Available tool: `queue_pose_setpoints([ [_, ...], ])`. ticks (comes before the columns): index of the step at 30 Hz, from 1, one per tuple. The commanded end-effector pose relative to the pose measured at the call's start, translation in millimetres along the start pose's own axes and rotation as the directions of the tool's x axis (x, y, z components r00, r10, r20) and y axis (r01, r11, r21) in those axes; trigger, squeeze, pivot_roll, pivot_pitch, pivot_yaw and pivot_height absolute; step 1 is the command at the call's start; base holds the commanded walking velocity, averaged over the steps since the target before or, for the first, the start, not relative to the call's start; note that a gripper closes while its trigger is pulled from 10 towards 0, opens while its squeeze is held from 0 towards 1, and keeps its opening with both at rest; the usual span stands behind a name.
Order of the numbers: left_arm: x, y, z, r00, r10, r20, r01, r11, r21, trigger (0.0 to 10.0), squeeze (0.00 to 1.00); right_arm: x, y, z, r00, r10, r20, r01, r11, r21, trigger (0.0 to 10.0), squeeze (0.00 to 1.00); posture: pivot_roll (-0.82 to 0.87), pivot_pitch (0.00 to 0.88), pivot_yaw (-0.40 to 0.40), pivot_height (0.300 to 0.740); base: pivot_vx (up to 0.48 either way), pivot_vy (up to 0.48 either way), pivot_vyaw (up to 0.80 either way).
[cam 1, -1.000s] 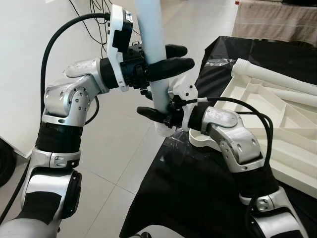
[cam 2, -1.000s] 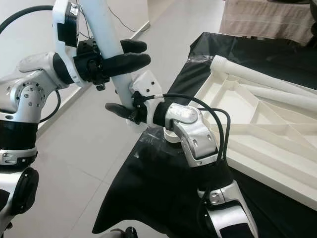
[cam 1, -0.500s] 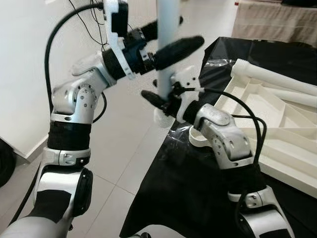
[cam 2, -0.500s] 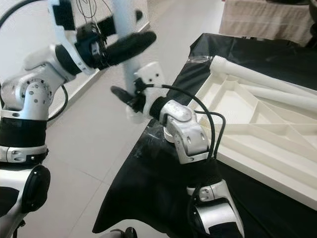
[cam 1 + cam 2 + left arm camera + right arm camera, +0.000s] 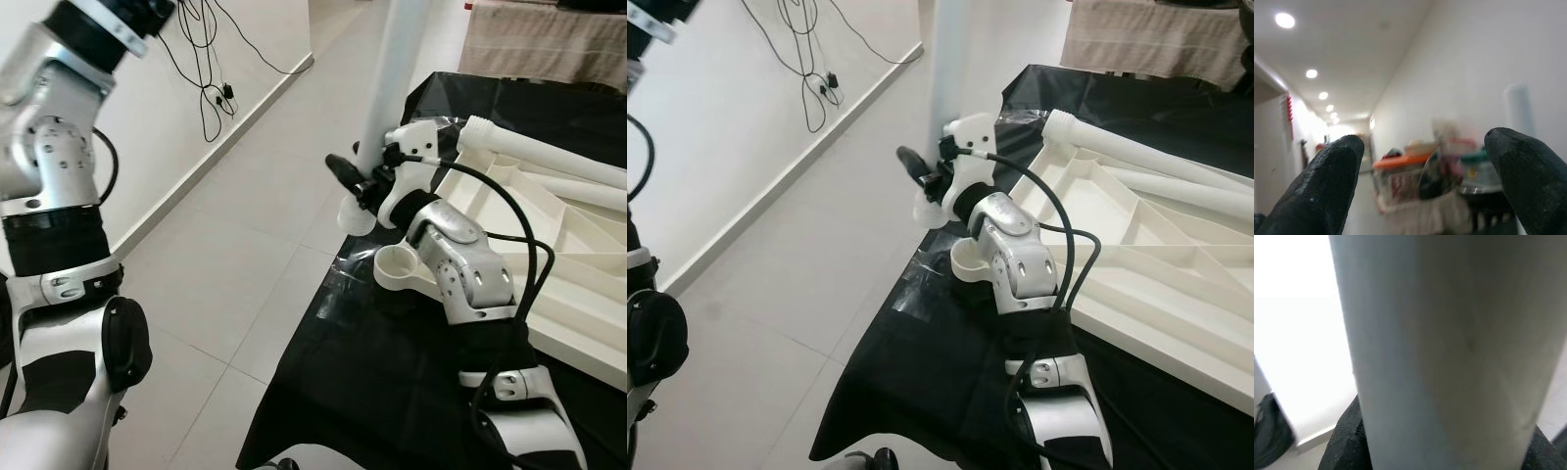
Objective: Building children table
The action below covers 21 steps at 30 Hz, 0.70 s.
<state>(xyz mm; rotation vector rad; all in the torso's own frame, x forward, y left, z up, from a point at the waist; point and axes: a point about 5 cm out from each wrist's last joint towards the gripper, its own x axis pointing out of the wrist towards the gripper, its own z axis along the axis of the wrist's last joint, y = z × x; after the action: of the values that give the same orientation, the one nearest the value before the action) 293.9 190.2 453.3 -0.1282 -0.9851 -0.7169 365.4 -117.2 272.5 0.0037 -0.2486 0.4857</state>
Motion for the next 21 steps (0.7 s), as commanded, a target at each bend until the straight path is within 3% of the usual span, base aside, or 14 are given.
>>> queue_pose_setpoints([
  [1, -4.0, -7.9, 10, 0.998, -0.046, 0.044, 0.048, 0.999, -0.025, 10.0, 0.00, 1.7, -0.6, 4, 0.999, -0.019, 0.036, 0.019, 1.000, 0.001, 10.0, 0.00, -0.08, 0.150, 0.071, 0.740, 0.000, 0.000, 0.00],
  [4, -14.1, -18.7, 7, 0.994, -0.109, 0.024, 0.110, 0.993, -0.038, 10.0, 0.00, 2.4, -6.2, 7, 0.996, -0.070, 0.062, 0.069, 0.998, 0.013, 10.0, 0.00, -0.08, 0.152, 0.067, 0.740, 0.000, 0.000, 0.00],
  [6, -19.5, -20.1, 2, 0.995, -0.097, -0.010, 0.097, 0.995, -0.025, 10.0, 0.00, 2.8, -9.7, 8, 0.993, -0.096, 0.071, 0.094, 0.995, 0.021, 10.0, 0.00, -0.07, 0.155, 0.065, 0.740, 0.000, 0.000, 0.00],
  [11, -46.1, -21.9, -30, 0.985, 0.027, -0.169, -0.024, 1.000, 0.018, 10.0, 0.00, 3.1, -19.9, 9, 0.982, -0.165, 0.088, 0.165, 0.986, 0.008, 10.0, 0.00, -0.06, 0.171, 0.057, 0.740, 0.000, 0.000, 0.00],
  [13, -51.1, -23.0, -35, 0.980, 0.049, -0.191, -0.047, 0.999, 0.013, 10.0, 0.00, 3.1, -21.5, 9, 0.979, -0.179, 0.093, 0.179, 0.984, 0.008, 10.0, 0.00, -0.06, 0.171, 0.057, 0.740, 0.000, 0.000, 0.00],
  [18, -85.9, -30.2, -68, 0.924, 0.175, -0.341, -0.176, 0.984, 0.028, 10.0, 0.00, 2.6, -26.7, 10, 0.971, -0.209, 0.115, 0.208, 0.978, 0.016, 10.0, 0.00, -0.06, 0.185, 0.051, 0.740, 0.000, 0.000, 0.00],
  [19, -85.9, -30.2, -68, 0.924, 0.175, -0.341, -0.176, 0.984, 0.028, 10.0, 0.00, 2.6, -26.7, 10, 0.971, -0.209, 0.115, 0.208, 0.978, 0.016, 10.0, 0.00, -0.06, 0.185, 0.051, 0.740, 0.000, 0.000, 0.00],
  [21, -103.0, -38.5, -86, 0.888, 0.222, -0.404, -0.235, 0.972, 0.018, 10.0, 0.00, 3.1, -26.0, 11, 0.972, -0.196, 0.128, 0.195, 0.981, 0.023, 10.0, 0.00, -0.06, 0.192, 0.048, 0.740, 0.000, 0.000, 0.00],
])
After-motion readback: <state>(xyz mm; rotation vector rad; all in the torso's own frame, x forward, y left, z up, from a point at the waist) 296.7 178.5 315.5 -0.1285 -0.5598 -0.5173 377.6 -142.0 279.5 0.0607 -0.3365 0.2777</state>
